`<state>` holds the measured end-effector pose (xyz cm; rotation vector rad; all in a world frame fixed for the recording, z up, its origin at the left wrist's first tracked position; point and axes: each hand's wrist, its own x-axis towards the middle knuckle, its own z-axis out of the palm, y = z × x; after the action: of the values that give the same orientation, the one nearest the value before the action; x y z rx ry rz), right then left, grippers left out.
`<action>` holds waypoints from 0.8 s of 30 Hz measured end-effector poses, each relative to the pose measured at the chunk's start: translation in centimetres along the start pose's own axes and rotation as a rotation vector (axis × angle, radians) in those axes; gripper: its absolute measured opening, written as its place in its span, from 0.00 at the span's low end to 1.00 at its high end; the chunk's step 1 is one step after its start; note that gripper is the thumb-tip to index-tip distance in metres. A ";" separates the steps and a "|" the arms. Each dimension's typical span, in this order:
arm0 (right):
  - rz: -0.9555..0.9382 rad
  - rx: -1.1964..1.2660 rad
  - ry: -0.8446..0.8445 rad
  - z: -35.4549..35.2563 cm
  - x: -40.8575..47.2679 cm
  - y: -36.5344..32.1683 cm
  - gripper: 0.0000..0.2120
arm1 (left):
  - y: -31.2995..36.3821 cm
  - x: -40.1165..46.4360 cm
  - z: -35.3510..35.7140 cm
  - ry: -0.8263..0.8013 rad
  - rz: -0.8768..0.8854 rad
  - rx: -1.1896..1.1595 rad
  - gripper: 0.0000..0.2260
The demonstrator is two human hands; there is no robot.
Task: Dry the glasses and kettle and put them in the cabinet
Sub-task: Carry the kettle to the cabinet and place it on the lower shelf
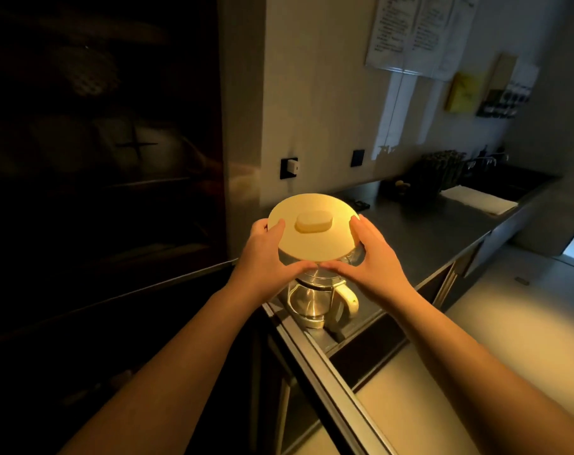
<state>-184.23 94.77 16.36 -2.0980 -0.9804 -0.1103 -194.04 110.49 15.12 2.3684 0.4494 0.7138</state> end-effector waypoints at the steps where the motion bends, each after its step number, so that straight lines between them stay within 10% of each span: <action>1: -0.011 0.009 -0.011 0.1 -0.6 -0.6 0.45 | 0.0 -0.9 -0.5 0.019 -0.006 -0.004 0.42; 24: -0.092 0.210 -0.395 15.4 -8.7 -8.8 0.39 | -10.2 -18.8 -7.5 0.238 -0.392 0.054 0.43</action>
<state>-199.90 103.55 8.11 -1.9170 -1.2611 0.3600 -214.89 112.77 6.40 2.1561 1.0127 0.8034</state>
